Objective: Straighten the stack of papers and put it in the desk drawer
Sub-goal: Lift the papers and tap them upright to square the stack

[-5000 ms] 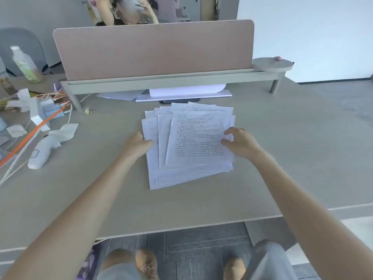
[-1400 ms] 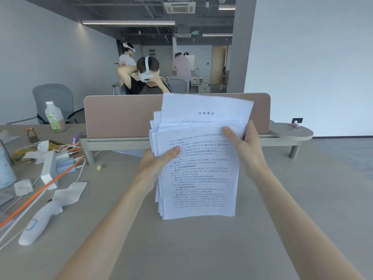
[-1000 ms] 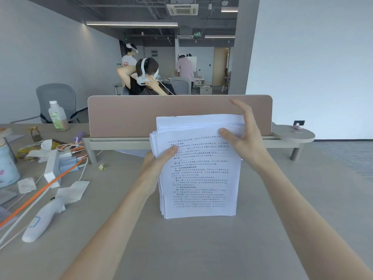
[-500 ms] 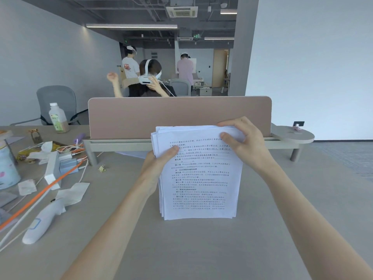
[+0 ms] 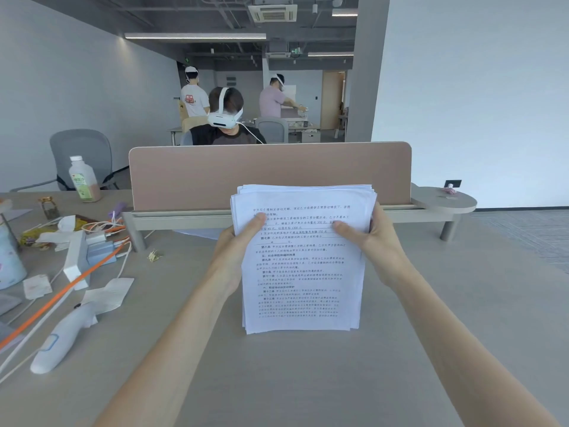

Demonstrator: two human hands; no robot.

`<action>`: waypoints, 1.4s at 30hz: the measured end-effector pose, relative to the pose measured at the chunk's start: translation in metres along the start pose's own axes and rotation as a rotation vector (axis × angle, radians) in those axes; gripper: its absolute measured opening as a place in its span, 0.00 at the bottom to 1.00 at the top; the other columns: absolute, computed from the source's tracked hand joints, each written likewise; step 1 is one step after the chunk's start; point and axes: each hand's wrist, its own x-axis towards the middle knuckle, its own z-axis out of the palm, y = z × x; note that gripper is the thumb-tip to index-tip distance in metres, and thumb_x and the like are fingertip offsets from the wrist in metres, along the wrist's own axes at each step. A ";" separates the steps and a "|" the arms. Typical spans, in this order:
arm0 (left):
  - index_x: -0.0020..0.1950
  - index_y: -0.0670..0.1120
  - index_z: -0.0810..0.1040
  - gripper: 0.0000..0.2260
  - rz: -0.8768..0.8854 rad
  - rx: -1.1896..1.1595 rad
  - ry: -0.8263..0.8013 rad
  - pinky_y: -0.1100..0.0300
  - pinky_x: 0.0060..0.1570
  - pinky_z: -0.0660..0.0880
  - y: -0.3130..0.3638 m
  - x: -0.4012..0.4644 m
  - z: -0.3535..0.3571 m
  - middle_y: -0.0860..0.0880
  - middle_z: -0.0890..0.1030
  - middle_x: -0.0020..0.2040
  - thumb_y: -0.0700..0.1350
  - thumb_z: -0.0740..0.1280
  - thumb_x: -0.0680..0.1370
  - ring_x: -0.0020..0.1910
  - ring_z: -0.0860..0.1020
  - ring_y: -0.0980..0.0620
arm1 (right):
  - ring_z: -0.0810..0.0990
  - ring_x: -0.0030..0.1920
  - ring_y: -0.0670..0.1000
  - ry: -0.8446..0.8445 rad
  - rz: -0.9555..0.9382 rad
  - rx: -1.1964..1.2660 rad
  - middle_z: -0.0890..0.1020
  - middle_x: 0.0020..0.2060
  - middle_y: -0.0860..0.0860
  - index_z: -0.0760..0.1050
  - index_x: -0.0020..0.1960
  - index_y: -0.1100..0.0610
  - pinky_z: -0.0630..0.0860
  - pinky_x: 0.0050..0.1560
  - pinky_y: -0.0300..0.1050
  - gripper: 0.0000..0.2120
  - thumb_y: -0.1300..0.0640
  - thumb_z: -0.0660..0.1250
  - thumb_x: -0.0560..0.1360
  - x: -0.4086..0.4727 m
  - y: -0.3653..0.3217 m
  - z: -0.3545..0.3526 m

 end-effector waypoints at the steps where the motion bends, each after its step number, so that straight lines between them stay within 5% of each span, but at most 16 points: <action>1: 0.55 0.45 0.84 0.12 -0.011 0.003 -0.003 0.53 0.51 0.80 -0.002 -0.001 -0.001 0.46 0.88 0.52 0.51 0.70 0.77 0.50 0.86 0.48 | 0.86 0.58 0.54 -0.020 0.040 0.004 0.86 0.59 0.49 0.74 0.66 0.52 0.80 0.61 0.61 0.25 0.58 0.78 0.72 -0.004 0.009 0.000; 8: 0.62 0.50 0.82 0.20 -0.117 0.106 -0.099 0.49 0.62 0.75 -0.047 -0.011 -0.017 0.51 0.86 0.59 0.53 0.75 0.72 0.59 0.83 0.51 | 0.87 0.56 0.52 0.002 0.150 0.032 0.87 0.57 0.48 0.78 0.63 0.53 0.81 0.59 0.57 0.20 0.57 0.77 0.73 -0.023 0.060 0.006; 14: 0.53 0.51 0.84 0.09 -0.068 0.097 -0.019 0.56 0.50 0.78 -0.058 -0.009 -0.006 0.51 0.88 0.52 0.44 0.74 0.74 0.51 0.86 0.54 | 0.88 0.52 0.51 0.089 0.127 0.075 0.88 0.52 0.48 0.80 0.59 0.53 0.83 0.55 0.54 0.15 0.55 0.77 0.73 -0.024 0.063 0.021; 22: 0.55 0.48 0.85 0.10 -0.006 0.088 -0.052 0.52 0.54 0.79 -0.052 -0.007 -0.011 0.48 0.87 0.54 0.45 0.74 0.74 0.54 0.85 0.49 | 0.87 0.49 0.42 0.170 -0.002 0.061 0.87 0.49 0.41 0.75 0.58 0.54 0.80 0.45 0.39 0.15 0.55 0.75 0.75 -0.020 0.048 0.015; 29: 0.51 0.53 0.85 0.09 0.013 0.143 -0.024 0.60 0.45 0.80 -0.065 -0.010 -0.005 0.54 0.88 0.50 0.42 0.75 0.74 0.50 0.86 0.54 | 0.85 0.56 0.45 0.164 -0.025 0.026 0.86 0.53 0.38 0.77 0.62 0.50 0.81 0.59 0.53 0.15 0.50 0.72 0.77 -0.022 0.054 0.022; 33: 0.49 0.54 0.84 0.08 0.060 0.144 -0.020 0.67 0.40 0.79 -0.060 -0.006 -0.001 0.59 0.88 0.45 0.42 0.75 0.74 0.46 0.86 0.61 | 0.85 0.56 0.44 0.197 -0.049 0.012 0.86 0.52 0.37 0.77 0.60 0.48 0.81 0.59 0.52 0.14 0.48 0.72 0.76 -0.021 0.051 0.022; 38: 0.48 0.53 0.86 0.06 -0.027 0.142 0.017 0.56 0.49 0.81 -0.077 -0.007 0.002 0.54 0.88 0.49 0.46 0.76 0.73 0.50 0.86 0.53 | 0.85 0.57 0.46 0.208 -0.012 0.035 0.86 0.56 0.43 0.77 0.63 0.49 0.81 0.60 0.55 0.17 0.47 0.73 0.76 -0.024 0.063 0.022; 42: 0.46 0.54 0.85 0.03 -0.050 0.138 0.026 0.63 0.41 0.80 -0.078 -0.005 0.003 0.57 0.88 0.44 0.48 0.75 0.73 0.46 0.86 0.58 | 0.86 0.55 0.45 0.231 0.006 0.065 0.87 0.54 0.44 0.79 0.61 0.50 0.82 0.56 0.50 0.14 0.50 0.72 0.77 -0.027 0.071 0.021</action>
